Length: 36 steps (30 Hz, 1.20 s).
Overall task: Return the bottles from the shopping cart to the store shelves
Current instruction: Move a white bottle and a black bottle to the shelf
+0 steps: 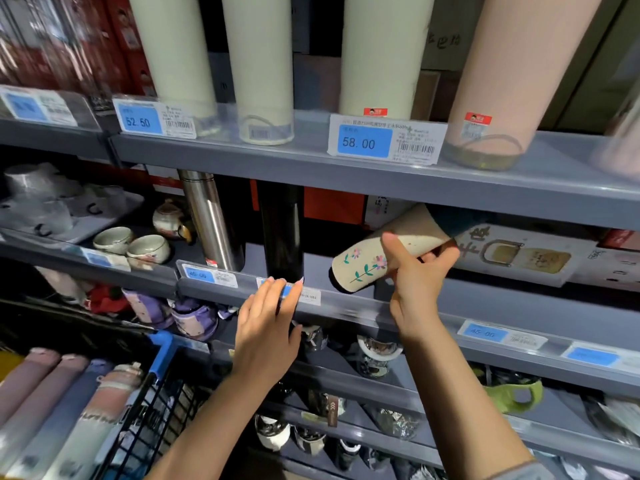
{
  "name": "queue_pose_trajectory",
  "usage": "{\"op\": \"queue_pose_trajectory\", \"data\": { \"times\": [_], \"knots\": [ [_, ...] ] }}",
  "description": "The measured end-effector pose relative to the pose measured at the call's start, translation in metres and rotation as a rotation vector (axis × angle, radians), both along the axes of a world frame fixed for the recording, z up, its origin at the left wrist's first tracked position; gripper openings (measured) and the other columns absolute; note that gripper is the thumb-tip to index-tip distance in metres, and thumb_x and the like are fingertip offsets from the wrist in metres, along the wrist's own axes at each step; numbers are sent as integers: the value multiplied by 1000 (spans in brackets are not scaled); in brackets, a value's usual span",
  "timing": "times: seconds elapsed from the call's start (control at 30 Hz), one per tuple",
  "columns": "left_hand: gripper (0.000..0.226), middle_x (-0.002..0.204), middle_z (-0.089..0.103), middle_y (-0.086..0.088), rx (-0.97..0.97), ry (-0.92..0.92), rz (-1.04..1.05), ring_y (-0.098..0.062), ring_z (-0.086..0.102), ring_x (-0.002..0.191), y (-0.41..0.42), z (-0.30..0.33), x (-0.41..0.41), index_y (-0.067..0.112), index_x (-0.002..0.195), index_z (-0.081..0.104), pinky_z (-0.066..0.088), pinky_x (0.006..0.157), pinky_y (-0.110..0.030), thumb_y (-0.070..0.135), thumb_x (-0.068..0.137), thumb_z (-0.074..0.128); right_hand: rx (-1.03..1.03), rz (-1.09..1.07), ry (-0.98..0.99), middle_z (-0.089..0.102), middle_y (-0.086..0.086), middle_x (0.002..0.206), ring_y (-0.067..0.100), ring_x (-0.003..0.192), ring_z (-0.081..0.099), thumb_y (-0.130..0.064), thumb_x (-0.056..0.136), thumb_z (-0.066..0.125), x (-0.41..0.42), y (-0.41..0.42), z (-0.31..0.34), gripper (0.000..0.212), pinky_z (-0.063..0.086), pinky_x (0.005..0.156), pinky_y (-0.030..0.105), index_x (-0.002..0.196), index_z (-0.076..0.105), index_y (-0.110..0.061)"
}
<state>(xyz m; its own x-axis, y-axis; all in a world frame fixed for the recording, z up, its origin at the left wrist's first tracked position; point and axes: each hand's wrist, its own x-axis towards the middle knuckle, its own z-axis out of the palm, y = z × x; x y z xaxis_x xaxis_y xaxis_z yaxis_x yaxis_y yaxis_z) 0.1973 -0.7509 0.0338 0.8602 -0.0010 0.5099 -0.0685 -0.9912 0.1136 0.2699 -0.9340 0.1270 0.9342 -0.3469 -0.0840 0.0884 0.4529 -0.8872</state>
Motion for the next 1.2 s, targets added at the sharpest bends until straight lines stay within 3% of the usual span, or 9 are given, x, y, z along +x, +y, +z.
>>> {"op": "queue_pose_trajectory", "data": {
  "times": [0.2,0.27,0.33,0.4,0.47,0.67,0.97,1.2],
  "knots": [
    [78,125,59,-14,7,28,-15,-34,54,122,2,1,2,10,131,56,48,94,-48,14,58,85,-192,90,-109,61,7,100,4,76,65,2,76,75,6,18,-5,55,52,59,17,109,38,-21],
    [78,124,59,-14,2,27,-11,-33,55,121,1,2,2,11,130,57,48,94,-47,13,57,86,-333,87,-106,61,11,109,9,86,66,-15,68,83,6,23,-8,58,55,67,24,107,41,-23],
    [79,124,60,-14,-1,28,-5,-33,56,121,1,2,2,11,129,58,48,94,-46,13,55,85,-498,104,-98,57,9,117,20,102,61,-36,58,84,4,29,-8,71,55,84,39,114,43,-22],
    [79,125,60,-14,-6,35,-3,-32,55,121,2,1,2,12,129,59,48,94,-45,13,55,85,-625,145,-100,53,9,117,24,105,56,-35,63,84,3,33,-9,66,51,89,46,113,43,-19],
    [79,126,59,-14,-14,42,-6,-32,54,122,2,0,2,12,130,59,48,94,-45,14,55,85,-701,154,-120,51,9,116,24,105,53,-29,71,83,4,34,-10,55,49,89,44,107,42,-19],
    [81,129,57,-13,-16,34,-19,-31,53,123,4,-1,1,13,131,57,48,93,-45,14,55,84,-789,135,-166,41,2,112,16,101,43,-27,78,78,2,34,-14,52,36,82,27,105,34,-23],
    [82,130,55,-12,-32,34,-18,-31,52,124,4,-2,1,14,133,55,49,92,-45,14,56,85,-960,92,-188,42,3,109,22,102,45,-28,77,78,6,35,-25,54,45,87,41,109,40,-7],
    [83,134,43,-10,-14,-6,-29,-28,38,128,5,-5,1,14,135,50,49,90,-49,19,60,85,-949,137,-175,41,2,111,16,100,43,-28,80,76,9,31,-23,51,44,88,36,112,41,-9]
  ]
}}
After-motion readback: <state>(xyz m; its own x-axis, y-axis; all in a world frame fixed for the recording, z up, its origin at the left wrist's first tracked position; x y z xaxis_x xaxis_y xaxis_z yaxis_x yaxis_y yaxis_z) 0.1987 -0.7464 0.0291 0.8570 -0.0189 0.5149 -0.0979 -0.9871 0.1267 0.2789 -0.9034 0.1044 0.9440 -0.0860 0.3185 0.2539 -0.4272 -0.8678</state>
